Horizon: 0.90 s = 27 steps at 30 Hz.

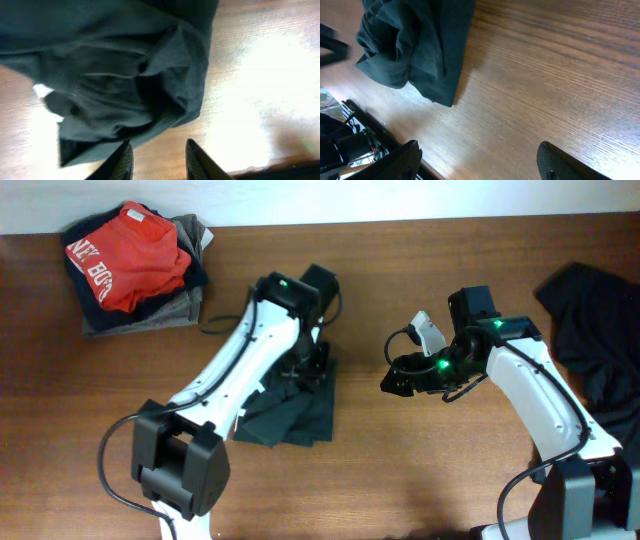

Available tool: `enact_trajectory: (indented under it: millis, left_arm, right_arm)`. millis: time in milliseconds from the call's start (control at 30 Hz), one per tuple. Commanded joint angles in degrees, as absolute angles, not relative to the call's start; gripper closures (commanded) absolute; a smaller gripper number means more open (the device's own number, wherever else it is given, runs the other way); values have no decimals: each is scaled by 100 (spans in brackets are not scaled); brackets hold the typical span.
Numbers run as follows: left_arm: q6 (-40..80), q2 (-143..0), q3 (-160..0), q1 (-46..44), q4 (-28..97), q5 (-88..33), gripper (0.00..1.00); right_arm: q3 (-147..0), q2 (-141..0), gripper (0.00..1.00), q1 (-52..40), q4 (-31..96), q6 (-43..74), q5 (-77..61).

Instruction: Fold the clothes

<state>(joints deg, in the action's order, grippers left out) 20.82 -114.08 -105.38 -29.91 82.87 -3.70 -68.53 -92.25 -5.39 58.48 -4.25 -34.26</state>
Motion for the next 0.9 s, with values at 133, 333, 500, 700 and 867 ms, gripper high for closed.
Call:
enact_trajectory:
  millis: [133,333,500,700,867]
  left_arm:
    - [2119,-10978,-11109,-1656,8615,-180,1]
    - [1811,-10993,-10637,-749,8355,-786,1]
    - [1811,-10993,-10022,-659,7839,-978,1]
    - [1625,-11030,-9494,-659,7035,-1658,1]
    - [1546,-11236,-9454,-659,6742,-1826,1]
  right_arm:
    - [-6840,-9220,21,-517,5865,-401,-3378]
    - [-6840,-9220,21,-517,5780,-399,-3382]
    - [-6840,-9220,21,-517,5763,-397,-3400]
    - [-6840,-9220,21,-517,5787,-399,-3400]
    - [-6840,-9220,21,-517,5824,-401,-3398]
